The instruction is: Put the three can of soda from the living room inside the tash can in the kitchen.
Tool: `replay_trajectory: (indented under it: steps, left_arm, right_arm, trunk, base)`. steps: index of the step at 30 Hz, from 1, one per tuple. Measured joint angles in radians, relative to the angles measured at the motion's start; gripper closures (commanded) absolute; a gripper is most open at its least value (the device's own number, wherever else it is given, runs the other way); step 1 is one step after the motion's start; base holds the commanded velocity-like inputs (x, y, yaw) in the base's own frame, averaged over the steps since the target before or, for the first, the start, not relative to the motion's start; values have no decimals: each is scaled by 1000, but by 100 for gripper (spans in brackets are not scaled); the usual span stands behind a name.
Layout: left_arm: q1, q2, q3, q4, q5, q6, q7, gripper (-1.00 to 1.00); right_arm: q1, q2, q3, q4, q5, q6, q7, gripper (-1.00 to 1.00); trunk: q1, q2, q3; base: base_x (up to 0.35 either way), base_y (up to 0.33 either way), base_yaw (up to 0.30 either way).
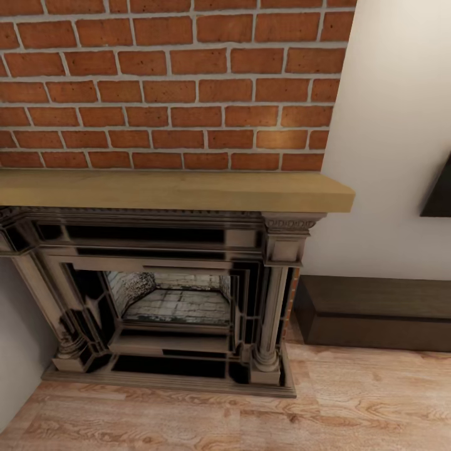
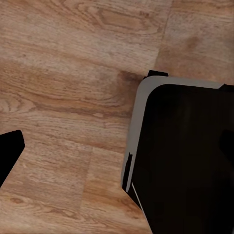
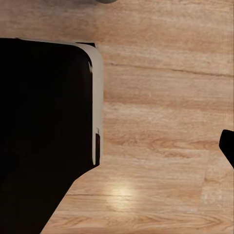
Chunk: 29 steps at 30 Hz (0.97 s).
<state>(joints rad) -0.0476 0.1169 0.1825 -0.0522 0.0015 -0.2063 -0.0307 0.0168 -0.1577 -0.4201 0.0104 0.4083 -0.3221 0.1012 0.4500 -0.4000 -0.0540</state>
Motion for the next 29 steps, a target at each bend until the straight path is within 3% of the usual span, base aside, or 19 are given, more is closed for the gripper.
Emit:
replay_trajectory:
  steps: [11,29]
  left_arm:
    - [0,0,0,0,0,0,0,-100]
    - [0,0,0,0,0,0,0,-100]
  right_arm:
    - [0,16,0,0,-1,0,0,-100]
    - [0,19,0,0,-1,0,0,-100]
  trunk:
    - [0,0,0]
    - [0,0,0]
  base:
    - [0,0,0]
    - [0,0,0]
